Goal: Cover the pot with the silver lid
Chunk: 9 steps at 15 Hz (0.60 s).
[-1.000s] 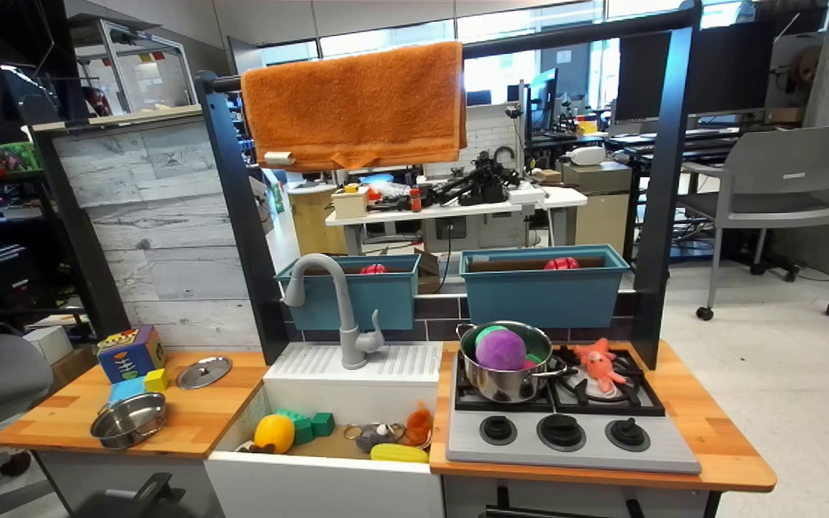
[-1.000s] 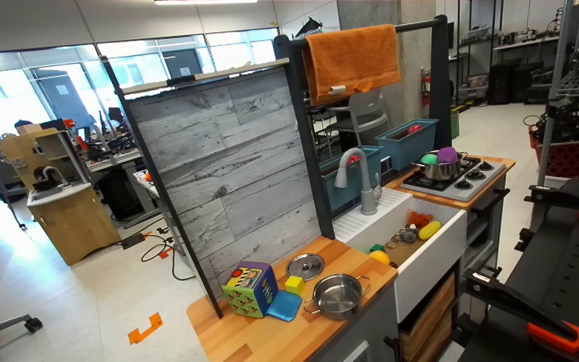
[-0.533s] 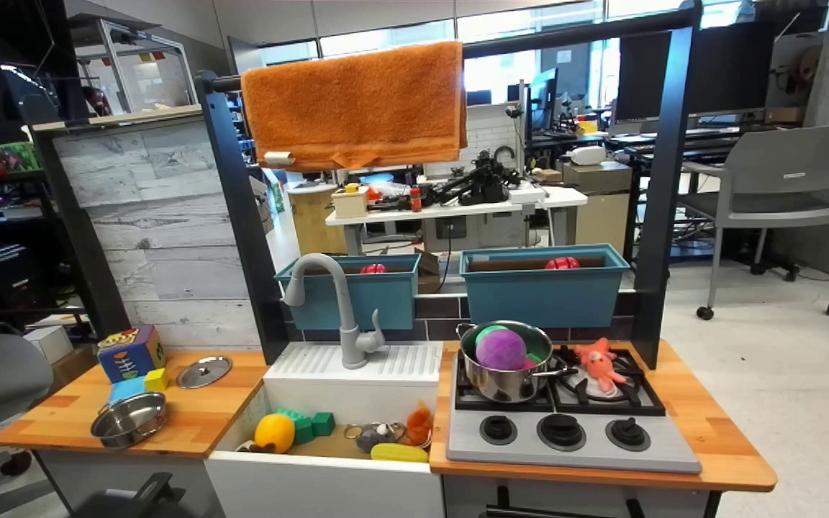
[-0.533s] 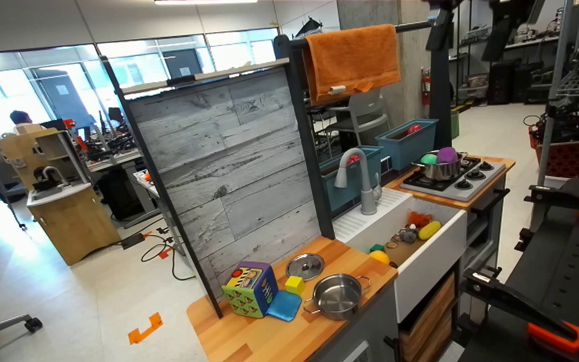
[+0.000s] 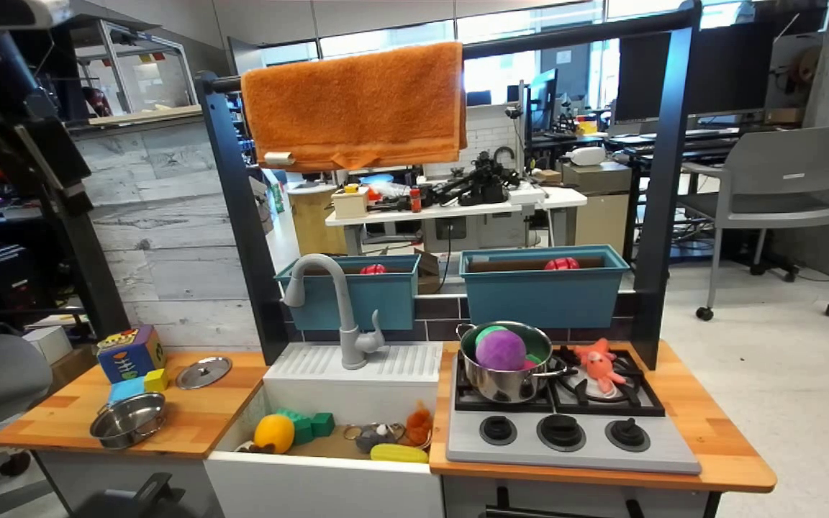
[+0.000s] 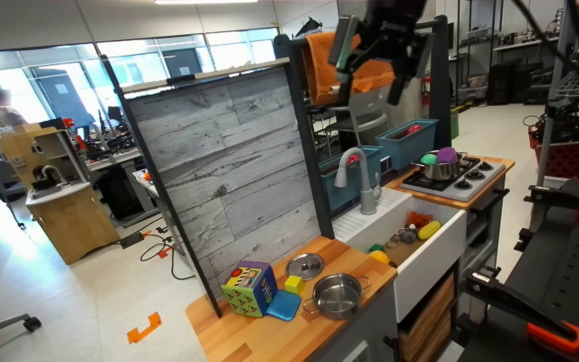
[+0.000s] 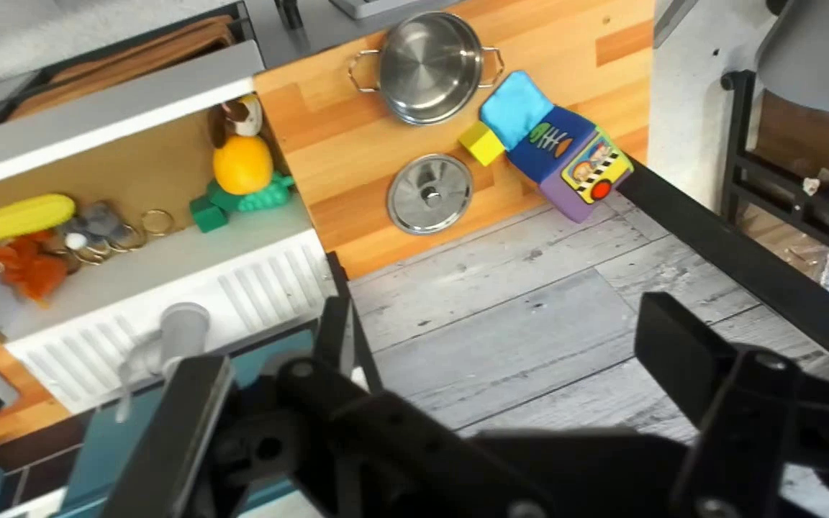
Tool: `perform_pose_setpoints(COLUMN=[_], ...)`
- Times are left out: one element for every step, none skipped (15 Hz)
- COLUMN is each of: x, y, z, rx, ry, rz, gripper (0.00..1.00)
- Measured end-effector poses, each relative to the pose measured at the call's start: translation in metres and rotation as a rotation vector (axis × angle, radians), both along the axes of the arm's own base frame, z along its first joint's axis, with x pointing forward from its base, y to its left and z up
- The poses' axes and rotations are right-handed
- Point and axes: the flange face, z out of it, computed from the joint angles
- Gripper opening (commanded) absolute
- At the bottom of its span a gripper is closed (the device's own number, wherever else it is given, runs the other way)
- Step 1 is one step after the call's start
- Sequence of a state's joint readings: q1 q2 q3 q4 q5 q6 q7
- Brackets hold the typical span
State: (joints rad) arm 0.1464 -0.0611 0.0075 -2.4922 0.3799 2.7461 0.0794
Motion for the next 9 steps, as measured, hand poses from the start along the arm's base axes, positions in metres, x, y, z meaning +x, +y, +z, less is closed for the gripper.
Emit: perform_pose_setpoints(x=[0.016,0.034,0.05,0.067,0.083,0.098,0.113,0.125,0.136], y=[0.014,0.028,0.039,0.047,0.052,0.055,0.055,0.052,0.049], z=[-0.001,-0.003,-0.006,-0.011,-0.017,-0.024,-0.032,-0.041,-0.049], rx=[-0.001,-0.005,-0.014,-0.027,-0.041,-0.057,-0.074,-0.093,-0.111], ry=[-0.005,-0.011,-0.01,-0.004,0.007,0.025,0.051,0.084,0.121], rz=[0.024,0.048,0.066,0.079,0.086,0.089,0.09,0.087,0.084], gripper=[1.0,1.0,1.0,1.0,1.0,1.0,1.0,1.0,1.0])
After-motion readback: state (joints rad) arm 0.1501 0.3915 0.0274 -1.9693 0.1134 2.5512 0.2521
